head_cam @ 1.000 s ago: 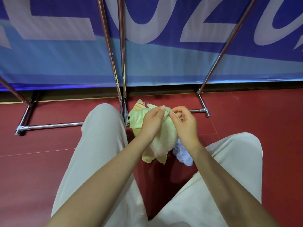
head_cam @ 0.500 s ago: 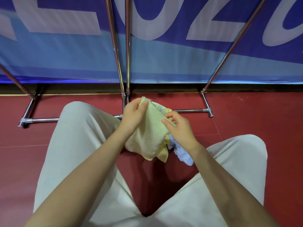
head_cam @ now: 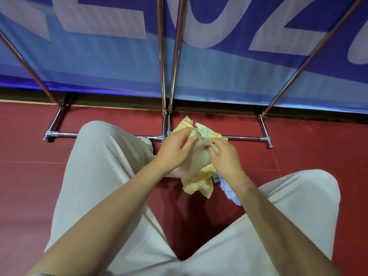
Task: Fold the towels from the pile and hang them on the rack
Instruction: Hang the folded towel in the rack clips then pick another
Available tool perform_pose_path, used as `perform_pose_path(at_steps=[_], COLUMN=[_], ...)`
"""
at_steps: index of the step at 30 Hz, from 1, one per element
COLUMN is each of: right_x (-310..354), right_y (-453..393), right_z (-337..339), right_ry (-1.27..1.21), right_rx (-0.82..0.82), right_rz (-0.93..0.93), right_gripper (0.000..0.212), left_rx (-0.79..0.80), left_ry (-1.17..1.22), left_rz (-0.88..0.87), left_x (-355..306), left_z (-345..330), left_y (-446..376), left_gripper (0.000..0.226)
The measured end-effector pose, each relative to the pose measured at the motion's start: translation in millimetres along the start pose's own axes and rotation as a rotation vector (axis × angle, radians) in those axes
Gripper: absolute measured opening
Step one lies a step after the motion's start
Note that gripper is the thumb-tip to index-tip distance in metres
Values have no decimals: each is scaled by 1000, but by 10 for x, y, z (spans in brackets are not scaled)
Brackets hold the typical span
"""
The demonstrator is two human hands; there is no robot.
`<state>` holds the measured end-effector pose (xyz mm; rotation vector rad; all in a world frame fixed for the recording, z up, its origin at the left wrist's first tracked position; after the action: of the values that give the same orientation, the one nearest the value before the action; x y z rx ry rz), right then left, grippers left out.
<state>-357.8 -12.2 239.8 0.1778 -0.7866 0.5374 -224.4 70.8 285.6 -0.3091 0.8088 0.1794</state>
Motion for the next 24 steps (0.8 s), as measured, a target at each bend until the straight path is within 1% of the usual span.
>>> perform_pose_path(at_steps=[2, 4, 5, 6, 8, 9, 11, 13, 15, 17, 19, 21, 24], right_x=[13, 1, -34, -90, -183, -197, -215, -245, -285, -298, -299, -225, -75], right_y=[6, 7, -4, -15, -22, -28, -65, -101, -121, -130, -148, -159, -139], right_z=[48, 106, 108, 83, 4, 2, 66, 158, 198, 226, 288, 380, 495], right_ry=[133, 169, 108, 9, -245, -350, -469, -566, -777, -961, -977, -877, -745], right_rx=[-74, -156, -136, -76, 83, 116, 105, 46, -5, -52, -111, -166, -225], right_rz=[53, 83, 46, -29, -212, -256, -274, -294, -343, -379, -362, -274, -153], right_gripper=[23, 22, 22, 21, 21, 21, 17, 10, 4, 6, 8, 22, 22], left_rx=[-4, -49, -78, -107, -156, -173, -198, -220, -235, -241, -246, -258, -281], left_ry=[38, 113, 154, 189, 231, 251, 293, 327, 349, 363, 381, 408, 459], left_rz=[46, 136, 178, 209, 260, 283, 321, 354, 377, 394, 405, 417, 452], left_x=[29, 100, 134, 154, 186, 204, 249, 301, 343, 382, 415, 425, 405], left_z=[-43, -29, -8, 18, 70, 87, 112, 139, 157, 154, 135, 128, 120], left_y=[-20, -48, -63, -75, -103, -115, -124, -129, -134, -135, -130, -120, -100], left_gripper=[31, 28, 24, 20, 20, 21, 27, 30, 29, 26, 26, 25, 25])
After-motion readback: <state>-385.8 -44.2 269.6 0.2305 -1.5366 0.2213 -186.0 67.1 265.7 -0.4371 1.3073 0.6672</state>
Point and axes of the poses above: each hand's wrist, its own y-axis away from the middle knuckle, its own z-axis out of the back of the hand, x = y × z, the point moved 8 cm from there along -y, towards the middle knuckle, and after that the axes turned 8 degrees about -y, right-handed, at the moved point
